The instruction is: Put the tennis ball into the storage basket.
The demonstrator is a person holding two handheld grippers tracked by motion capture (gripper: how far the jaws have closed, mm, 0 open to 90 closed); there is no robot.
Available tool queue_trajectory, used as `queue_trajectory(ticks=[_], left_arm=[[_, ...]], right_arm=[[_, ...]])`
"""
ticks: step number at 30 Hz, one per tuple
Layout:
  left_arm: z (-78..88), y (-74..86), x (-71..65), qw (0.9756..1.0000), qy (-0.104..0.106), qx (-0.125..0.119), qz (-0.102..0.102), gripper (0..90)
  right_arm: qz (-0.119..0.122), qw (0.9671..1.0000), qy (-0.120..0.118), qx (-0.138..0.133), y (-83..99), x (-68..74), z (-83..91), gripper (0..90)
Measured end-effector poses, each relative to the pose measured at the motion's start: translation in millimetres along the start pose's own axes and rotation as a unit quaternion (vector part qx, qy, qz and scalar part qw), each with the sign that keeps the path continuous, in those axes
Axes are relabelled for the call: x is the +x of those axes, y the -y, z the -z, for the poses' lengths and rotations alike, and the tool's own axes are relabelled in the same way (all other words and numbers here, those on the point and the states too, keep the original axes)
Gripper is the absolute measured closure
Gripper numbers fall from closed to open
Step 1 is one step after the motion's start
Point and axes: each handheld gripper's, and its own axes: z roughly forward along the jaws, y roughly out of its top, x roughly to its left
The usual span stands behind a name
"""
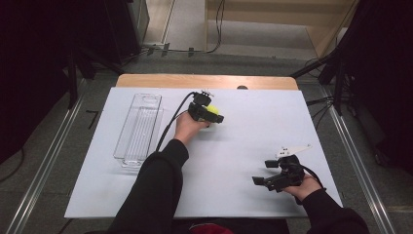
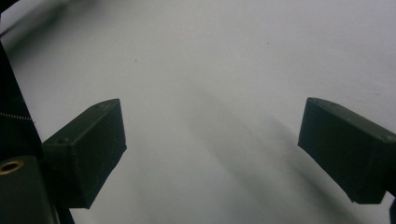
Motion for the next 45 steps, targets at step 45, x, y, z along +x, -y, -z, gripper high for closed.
queue_trajectory(ticks=[45], left_arm=[[31.6, -1.2, -9.4, 0.9989, 0.038, 0.027, -0.001, 26.3]], right_arm=[[-0.001, 1.0000, 0.005, -0.002, 0.0, -1.0, 0.8, 5.8]])
